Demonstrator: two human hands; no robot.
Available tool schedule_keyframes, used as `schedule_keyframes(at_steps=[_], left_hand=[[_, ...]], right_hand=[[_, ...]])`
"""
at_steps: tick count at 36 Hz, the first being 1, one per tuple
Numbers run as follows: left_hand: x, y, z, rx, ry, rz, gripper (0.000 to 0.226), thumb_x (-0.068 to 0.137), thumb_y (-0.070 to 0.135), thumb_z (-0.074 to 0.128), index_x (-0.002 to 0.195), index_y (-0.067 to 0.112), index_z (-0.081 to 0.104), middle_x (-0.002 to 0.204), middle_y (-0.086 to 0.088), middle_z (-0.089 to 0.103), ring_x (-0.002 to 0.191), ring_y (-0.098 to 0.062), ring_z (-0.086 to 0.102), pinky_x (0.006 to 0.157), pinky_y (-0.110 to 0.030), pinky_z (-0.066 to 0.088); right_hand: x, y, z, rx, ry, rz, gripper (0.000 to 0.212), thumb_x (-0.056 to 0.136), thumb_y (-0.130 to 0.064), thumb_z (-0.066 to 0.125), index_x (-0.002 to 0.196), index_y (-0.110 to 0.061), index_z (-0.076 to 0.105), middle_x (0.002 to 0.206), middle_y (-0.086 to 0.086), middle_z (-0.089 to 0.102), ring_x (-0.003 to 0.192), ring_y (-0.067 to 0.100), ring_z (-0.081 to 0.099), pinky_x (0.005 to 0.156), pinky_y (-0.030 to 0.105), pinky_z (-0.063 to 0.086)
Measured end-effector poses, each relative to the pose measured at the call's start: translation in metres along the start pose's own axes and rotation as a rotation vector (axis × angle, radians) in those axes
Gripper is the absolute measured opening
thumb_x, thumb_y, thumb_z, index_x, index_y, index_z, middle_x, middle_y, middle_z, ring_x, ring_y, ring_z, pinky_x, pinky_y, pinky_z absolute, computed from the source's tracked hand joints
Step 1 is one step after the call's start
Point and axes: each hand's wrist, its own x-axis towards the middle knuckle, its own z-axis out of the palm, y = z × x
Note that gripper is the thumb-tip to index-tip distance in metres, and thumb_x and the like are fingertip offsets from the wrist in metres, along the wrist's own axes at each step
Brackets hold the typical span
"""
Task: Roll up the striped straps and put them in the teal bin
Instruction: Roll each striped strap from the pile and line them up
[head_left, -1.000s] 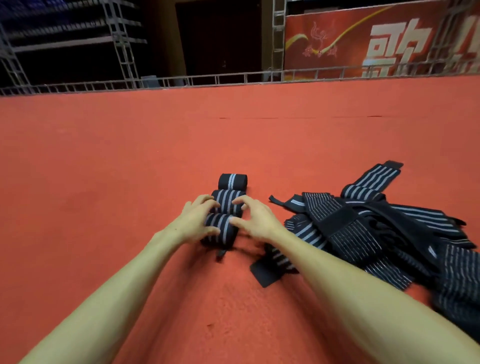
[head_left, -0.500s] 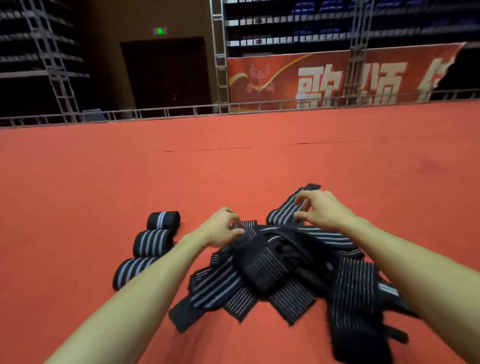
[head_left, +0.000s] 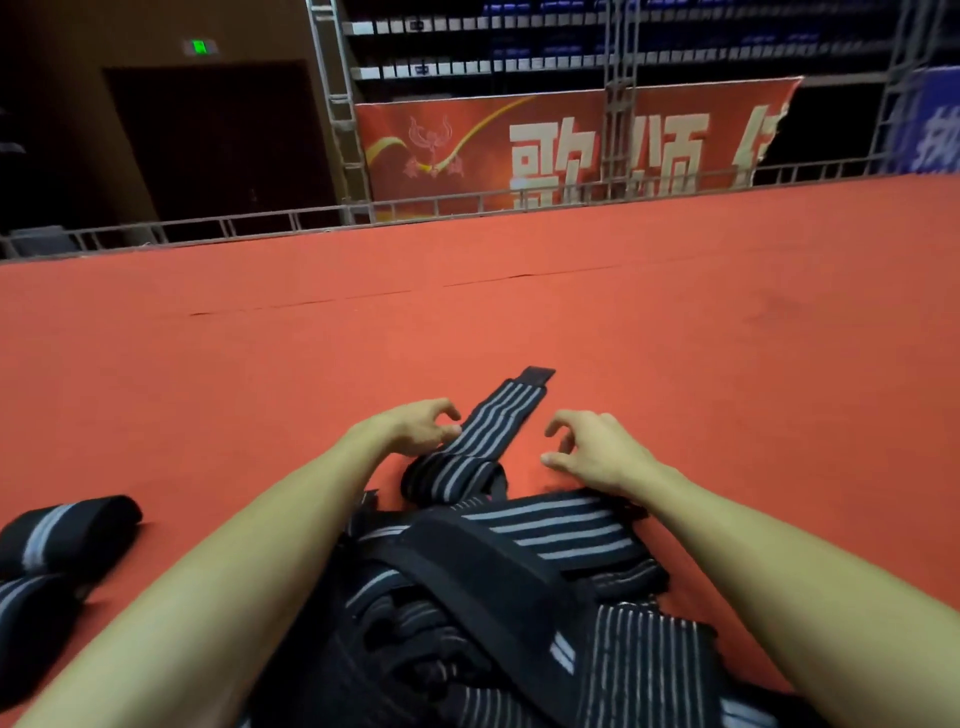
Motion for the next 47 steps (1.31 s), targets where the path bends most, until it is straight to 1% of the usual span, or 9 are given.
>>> schedule_keyframes(at_steps=[7,14,20,25,28,32,37,44,47], left_hand=[[-0.009,0.013,0.006,0.009,0.008,0.026,0.042,0.093,0.014,0.064,0.134,0.008,0.056,0.122,-0.016,0.062,0.117,-0.032,0.059,0.103,-0.042,0.046],[-0.009,0.021,-0.006,-0.124,-0.067,0.054,0.05,0.086,-0.008,0.059,0.124,0.025,0.059,0.106,-0.012,0.061,0.093,-0.027,0.064,0.084,-0.04,0.058],[-0.033,0.037,-0.016,-0.222,-0.103,0.15,0.052,0.075,-0.005,0.054,0.112,0.029,0.064,0.113,-0.012,0.062,0.101,-0.029,0.065,0.09,-0.043,0.057],[-0.057,0.039,-0.027,-0.148,-0.129,0.245,0.079,0.056,0.01,0.056,0.132,0.032,0.052,0.125,-0.006,0.058,0.115,-0.024,0.059,0.099,-0.043,0.052],[-0.069,0.039,-0.032,-0.154,-0.11,0.229,0.081,0.07,0.013,0.068,0.144,0.032,0.041,0.131,0.0,0.053,0.115,-0.018,0.056,0.095,-0.033,0.052],[-0.091,0.049,-0.046,-0.24,0.024,0.326,0.05,0.097,0.022,0.061,0.144,0.026,0.045,0.136,0.008,0.053,0.116,-0.004,0.053,0.097,-0.017,0.046],[-0.132,0.066,-0.079,-0.249,0.095,0.415,0.066,0.093,0.005,0.063,0.148,0.032,0.039,0.139,0.011,0.048,0.123,-0.003,0.05,0.108,-0.028,0.042],[-0.204,0.097,-0.1,-0.355,0.05,0.475,0.076,0.09,0.0,0.066,0.148,0.037,0.033,0.138,0.014,0.044,0.123,-0.009,0.051,0.105,-0.033,0.046],[-0.233,0.101,-0.097,-0.402,0.023,0.472,0.078,0.088,-0.001,0.066,0.147,0.037,0.033,0.141,0.014,0.042,0.124,-0.007,0.05,0.103,-0.029,0.047]], right_hand=[[0.009,0.009,0.019,0.068,0.004,-0.02,0.038,0.088,-0.038,0.071,0.12,-0.021,0.06,0.098,0.002,0.069,0.095,0.022,0.062,0.086,0.034,0.049],[0.016,-0.004,0.019,0.204,0.058,-0.004,0.048,0.092,-0.04,0.065,0.134,-0.023,0.049,0.094,-0.002,0.061,0.093,0.021,0.058,0.088,0.03,0.043],[0.013,-0.027,0.012,0.582,0.059,0.1,0.038,0.099,-0.036,0.054,0.133,-0.022,0.049,0.107,-0.002,0.059,0.085,0.013,0.055,0.057,0.016,0.043],[0.01,-0.052,0.015,0.921,0.072,0.187,0.016,0.097,-0.024,0.061,0.112,-0.017,0.06,0.102,0.006,0.063,0.079,0.016,0.06,0.065,0.029,0.049],[0.009,-0.066,0.004,1.196,0.224,0.21,0.023,0.087,0.003,0.068,0.107,-0.007,0.061,0.103,0.015,0.062,0.083,0.024,0.064,0.078,0.037,0.056],[-0.001,-0.084,-0.028,1.34,0.191,0.166,0.049,0.08,0.018,0.064,0.117,-0.015,0.058,0.092,0.012,0.059,0.069,0.025,0.061,0.066,0.035,0.053],[-0.018,-0.109,-0.079,1.56,0.14,0.125,0.054,0.09,-0.011,0.068,0.13,-0.034,0.041,0.105,0.013,0.063,0.078,0.028,0.063,0.066,0.036,0.052],[-0.056,-0.143,-0.135,1.355,0.261,0.098,0.026,0.089,-0.018,0.072,0.113,-0.02,0.063,0.086,0.005,0.063,0.058,0.012,0.056,0.045,0.021,0.044],[-0.078,-0.152,-0.155,1.201,0.244,0.025,0.039,0.083,-0.009,0.075,0.117,-0.023,0.063,0.1,0.004,0.061,0.072,0.015,0.06,0.057,0.026,0.05]])
